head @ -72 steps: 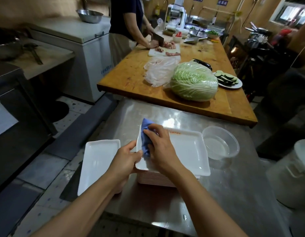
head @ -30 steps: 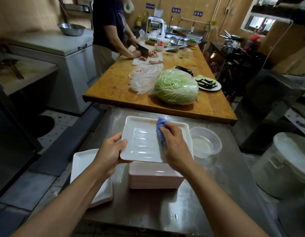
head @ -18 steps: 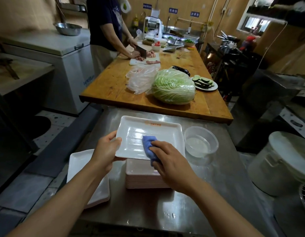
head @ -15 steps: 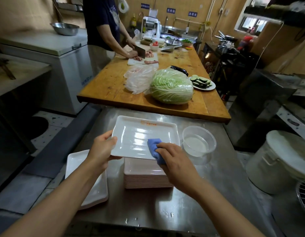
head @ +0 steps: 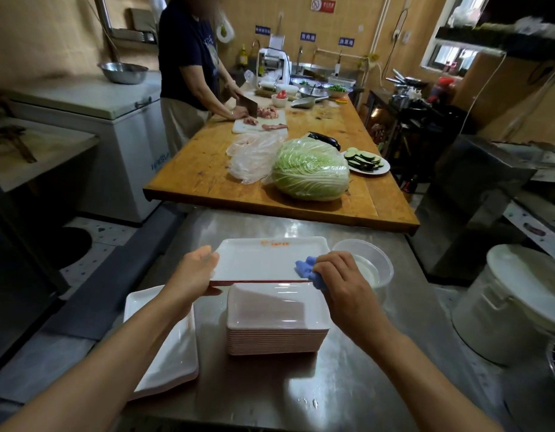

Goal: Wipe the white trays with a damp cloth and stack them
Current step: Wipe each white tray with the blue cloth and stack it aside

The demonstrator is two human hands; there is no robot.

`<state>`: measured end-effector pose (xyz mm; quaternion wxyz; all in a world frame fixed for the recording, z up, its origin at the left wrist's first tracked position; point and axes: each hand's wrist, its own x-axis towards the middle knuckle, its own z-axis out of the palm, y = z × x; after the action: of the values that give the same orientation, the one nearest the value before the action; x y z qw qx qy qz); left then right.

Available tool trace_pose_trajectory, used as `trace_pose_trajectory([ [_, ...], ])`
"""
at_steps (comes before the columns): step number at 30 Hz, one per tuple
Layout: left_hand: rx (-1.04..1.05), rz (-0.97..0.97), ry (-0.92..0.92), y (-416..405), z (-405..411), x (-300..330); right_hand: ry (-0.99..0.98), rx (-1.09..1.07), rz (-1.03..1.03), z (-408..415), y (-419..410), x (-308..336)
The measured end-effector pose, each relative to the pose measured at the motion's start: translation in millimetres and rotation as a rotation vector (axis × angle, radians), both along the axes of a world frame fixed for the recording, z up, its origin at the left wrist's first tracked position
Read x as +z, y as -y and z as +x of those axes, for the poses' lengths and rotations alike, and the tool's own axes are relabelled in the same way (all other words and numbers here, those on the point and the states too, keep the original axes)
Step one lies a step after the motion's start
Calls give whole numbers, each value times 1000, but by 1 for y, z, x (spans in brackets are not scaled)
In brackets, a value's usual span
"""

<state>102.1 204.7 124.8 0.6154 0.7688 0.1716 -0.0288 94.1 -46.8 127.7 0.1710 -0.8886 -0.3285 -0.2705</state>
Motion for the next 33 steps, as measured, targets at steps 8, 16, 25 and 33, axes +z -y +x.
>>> trace_pose_trajectory([
  [8,-364,1023,424,38,-12,29,-41,46,-61,3,-13,61],
  [16,-94,886,648,46,-24,39,-188,118,250,1,-22,81],
  [25,-164,-142,339,36,-39,41,-213,73,239,-6,-58,69],
  [33,-144,-212,360,28,-48,44,-21,-23,28,7,-93,72],
])
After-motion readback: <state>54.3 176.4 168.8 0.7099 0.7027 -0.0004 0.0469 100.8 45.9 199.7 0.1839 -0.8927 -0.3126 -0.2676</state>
